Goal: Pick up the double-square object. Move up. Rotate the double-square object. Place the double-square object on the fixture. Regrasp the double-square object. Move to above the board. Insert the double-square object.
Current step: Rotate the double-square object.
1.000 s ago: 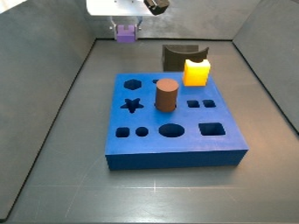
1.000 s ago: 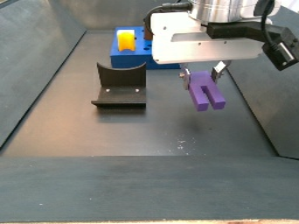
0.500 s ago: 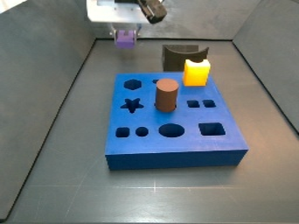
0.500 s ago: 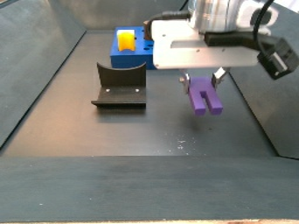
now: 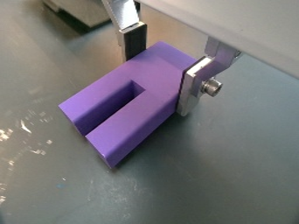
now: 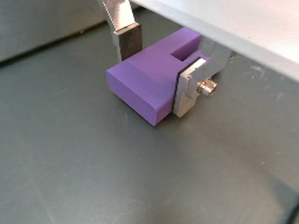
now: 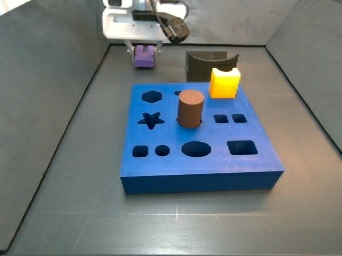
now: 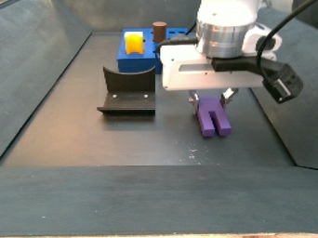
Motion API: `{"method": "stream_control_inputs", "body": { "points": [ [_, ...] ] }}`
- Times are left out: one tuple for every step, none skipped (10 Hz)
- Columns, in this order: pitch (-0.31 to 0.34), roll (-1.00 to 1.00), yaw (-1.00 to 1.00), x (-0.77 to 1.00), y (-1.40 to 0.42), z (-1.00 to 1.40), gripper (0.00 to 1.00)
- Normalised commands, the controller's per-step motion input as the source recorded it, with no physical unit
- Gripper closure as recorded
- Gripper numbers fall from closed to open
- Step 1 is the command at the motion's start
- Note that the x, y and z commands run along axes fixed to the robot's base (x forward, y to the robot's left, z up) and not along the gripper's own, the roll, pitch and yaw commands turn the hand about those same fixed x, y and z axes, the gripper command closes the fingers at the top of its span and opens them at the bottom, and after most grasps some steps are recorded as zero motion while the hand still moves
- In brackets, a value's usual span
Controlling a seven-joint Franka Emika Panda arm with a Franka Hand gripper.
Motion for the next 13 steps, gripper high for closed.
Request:
{"method": "stream_control_inputs", "body": {
  "points": [
    [0.0,0.0,0.0,0.0,0.0,0.0,0.0],
    [0.0,0.0,0.0,0.0,0.0,1.0,0.0],
    [0.017,0.0,0.0,-0.01,0.0,1.0,0.0],
    [0.033,0.01,-0.01,-0.01,0.0,1.0,0.0],
    [0.056,0.02,-0.01,-0.01,0.0,1.0,0.0],
    [0.073,0.03,-0.01,-0.01,0.0,1.0,0.0],
    [0.086,0.05,-0.02,-0.02,0.01,1.0,0.0],
    [0.088,0.07,-0.02,-0.02,0.01,1.0,0.0],
    [0.089,0.08,-0.02,-0.03,0.01,1.0,0.0],
    [0.097,0.1,-0.01,-0.03,0.01,0.91,0.0],
    [0.096,0.11,-0.01,-0.03,0.0,0.78,0.0],
    [0.0,0.0,1.0,0.0,0.0,0.0,0.0],
    [0.0,0.0,1.0,0.0,0.0,-0.08,0.0]
  ]
}}
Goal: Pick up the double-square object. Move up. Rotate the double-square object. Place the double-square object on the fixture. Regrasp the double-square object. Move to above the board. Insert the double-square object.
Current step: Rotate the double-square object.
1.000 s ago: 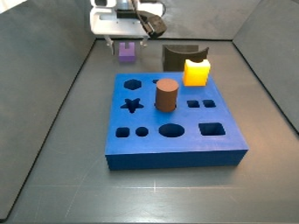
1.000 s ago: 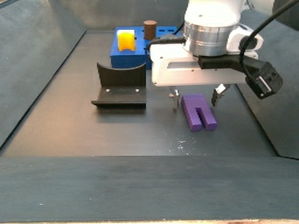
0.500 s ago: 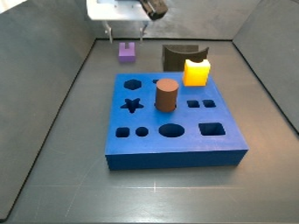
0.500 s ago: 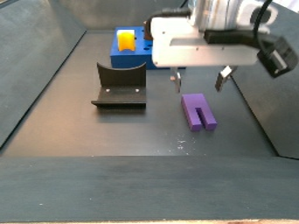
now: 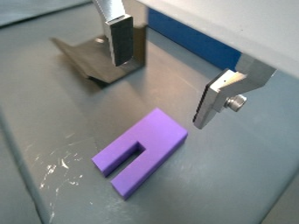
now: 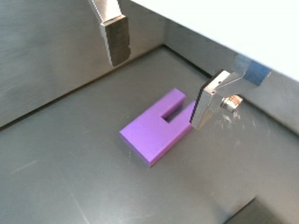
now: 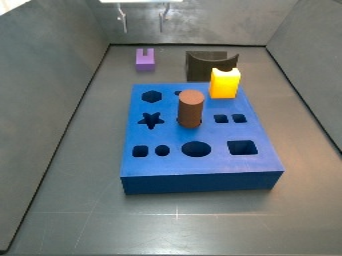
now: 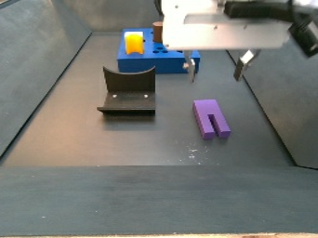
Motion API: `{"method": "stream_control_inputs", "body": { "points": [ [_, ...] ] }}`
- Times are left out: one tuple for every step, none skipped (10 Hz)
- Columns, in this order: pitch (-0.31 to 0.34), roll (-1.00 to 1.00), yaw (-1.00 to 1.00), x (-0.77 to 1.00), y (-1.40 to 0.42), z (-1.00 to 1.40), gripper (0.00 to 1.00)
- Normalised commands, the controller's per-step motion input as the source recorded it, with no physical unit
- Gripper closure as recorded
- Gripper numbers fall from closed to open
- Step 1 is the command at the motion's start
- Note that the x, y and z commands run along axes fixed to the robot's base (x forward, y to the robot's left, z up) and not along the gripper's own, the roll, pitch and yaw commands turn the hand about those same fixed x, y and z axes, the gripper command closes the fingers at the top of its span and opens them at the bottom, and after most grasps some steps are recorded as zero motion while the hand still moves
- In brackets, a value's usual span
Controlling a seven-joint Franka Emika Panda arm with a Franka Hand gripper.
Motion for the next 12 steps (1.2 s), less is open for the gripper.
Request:
{"method": "stream_control_inputs", "body": {
  "points": [
    [0.002,0.0,1.0,0.0,0.0,-0.26,0.0],
    [0.001,0.0,1.0,0.02,0.0,-0.24,0.0],
    [0.0,0.0,1.0,0.04,0.0,-0.15,0.0],
    [0.0,0.0,1.0,0.03,0.0,-0.1,0.0],
    [0.0,0.0,1.0,0.03,0.0,-0.06,0.0],
    [0.0,0.0,1.0,0.03,0.0,-0.06,0.0],
    [0.0,0.0,1.0,0.03,0.0,-0.06,0.0],
    [0.0,0.0,1.0,0.03,0.0,-0.05,0.0],
    [0.0,0.0,1.0,0.03,0.0,-0.05,0.0],
    [0.0,0.0,1.0,0.03,0.0,-0.05,0.0],
    [0.0,0.0,1.0,0.03,0.0,-0.05,0.0],
    [0.0,0.0,1.0,0.03,0.0,-0.05,0.0]
  ]
}}
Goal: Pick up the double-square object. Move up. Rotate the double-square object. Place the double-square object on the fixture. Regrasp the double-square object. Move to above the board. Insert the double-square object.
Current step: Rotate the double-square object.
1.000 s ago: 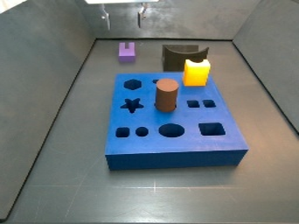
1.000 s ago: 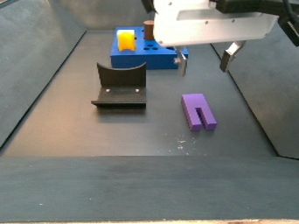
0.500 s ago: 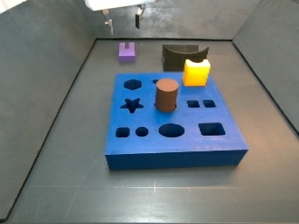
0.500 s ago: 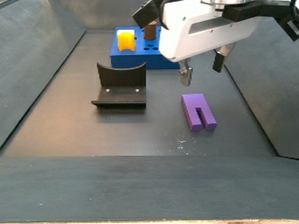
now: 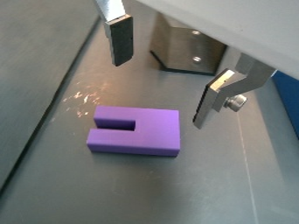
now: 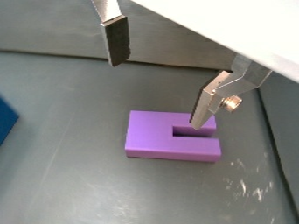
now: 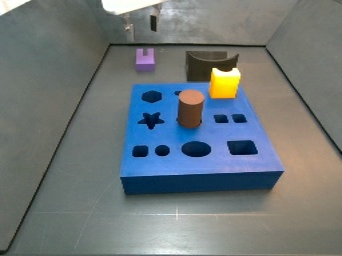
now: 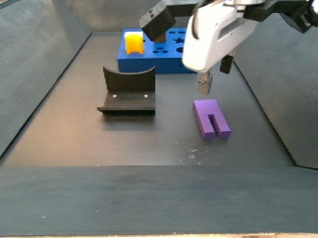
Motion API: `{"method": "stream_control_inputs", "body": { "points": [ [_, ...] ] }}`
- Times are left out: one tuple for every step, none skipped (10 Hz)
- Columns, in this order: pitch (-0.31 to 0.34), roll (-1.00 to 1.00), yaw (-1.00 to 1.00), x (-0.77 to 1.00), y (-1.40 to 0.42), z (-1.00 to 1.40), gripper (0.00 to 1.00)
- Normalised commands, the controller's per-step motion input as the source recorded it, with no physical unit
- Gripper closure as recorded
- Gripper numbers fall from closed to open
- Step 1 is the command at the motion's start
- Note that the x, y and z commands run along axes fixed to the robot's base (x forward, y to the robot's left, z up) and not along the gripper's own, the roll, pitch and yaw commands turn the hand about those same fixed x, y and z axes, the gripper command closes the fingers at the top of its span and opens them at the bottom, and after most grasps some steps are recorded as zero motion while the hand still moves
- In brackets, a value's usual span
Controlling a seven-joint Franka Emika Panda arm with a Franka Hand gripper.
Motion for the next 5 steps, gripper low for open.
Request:
{"method": "stream_control_inputs", "body": {
  "points": [
    [0.0,0.0,1.0,0.03,0.0,-0.05,0.0],
    [0.0,0.0,1.0,0.03,0.0,-0.05,0.0],
    [0.0,0.0,1.0,0.03,0.0,-0.05,0.0],
    [0.0,0.0,1.0,0.03,0.0,-0.05,0.0],
    [0.0,0.0,1.0,0.03,0.0,-0.05,0.0]
  ]
}}
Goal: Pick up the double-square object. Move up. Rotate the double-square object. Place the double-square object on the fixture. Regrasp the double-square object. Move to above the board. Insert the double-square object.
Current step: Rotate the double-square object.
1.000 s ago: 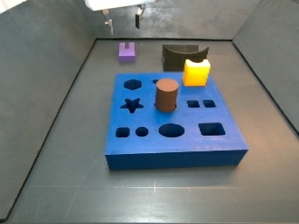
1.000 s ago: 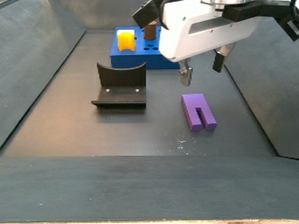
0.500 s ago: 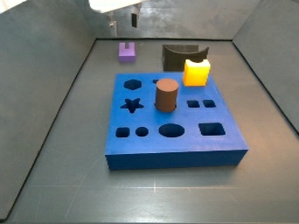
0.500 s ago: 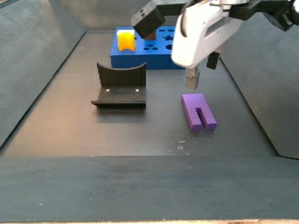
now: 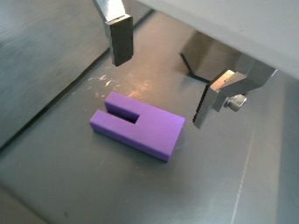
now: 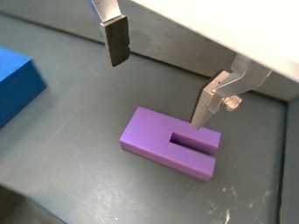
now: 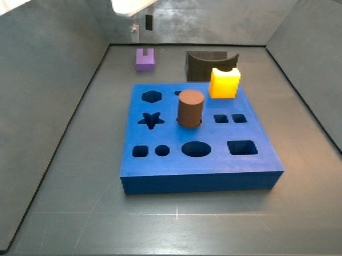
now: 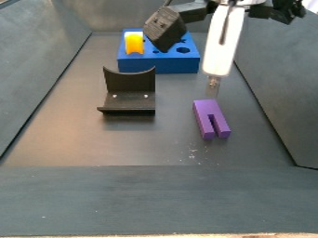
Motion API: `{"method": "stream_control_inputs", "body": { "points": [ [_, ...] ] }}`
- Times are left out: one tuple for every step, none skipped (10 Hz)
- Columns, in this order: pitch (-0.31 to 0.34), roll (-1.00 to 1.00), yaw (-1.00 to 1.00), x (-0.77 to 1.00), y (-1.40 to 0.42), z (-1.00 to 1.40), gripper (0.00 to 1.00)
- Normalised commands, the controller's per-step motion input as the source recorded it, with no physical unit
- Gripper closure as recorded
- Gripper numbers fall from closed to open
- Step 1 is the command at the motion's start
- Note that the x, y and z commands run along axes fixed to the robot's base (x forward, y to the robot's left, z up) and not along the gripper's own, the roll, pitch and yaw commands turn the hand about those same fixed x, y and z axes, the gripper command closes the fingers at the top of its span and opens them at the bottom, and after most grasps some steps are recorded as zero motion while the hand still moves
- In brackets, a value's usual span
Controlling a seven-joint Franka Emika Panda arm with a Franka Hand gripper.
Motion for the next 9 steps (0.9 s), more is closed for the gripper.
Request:
{"method": "stream_control_inputs", "body": {
  "points": [
    [0.0,0.0,1.0,0.03,0.0,-0.05,0.0],
    [0.0,0.0,1.0,0.03,0.0,-0.05,0.0],
    [0.0,0.0,1.0,0.03,0.0,-0.05,0.0],
    [0.0,0.0,1.0,0.03,0.0,-0.05,0.0],
    [0.0,0.0,1.0,0.03,0.0,-0.05,0.0],
    [0.0,0.0,1.0,0.03,0.0,-0.05,0.0],
    [0.0,0.0,1.0,0.03,0.0,-0.05,0.0],
    [0.0,0.0,1.0,0.03,0.0,-0.05,0.0],
    [0.0,0.0,1.0,0.03,0.0,-0.05,0.0]
  ]
}}
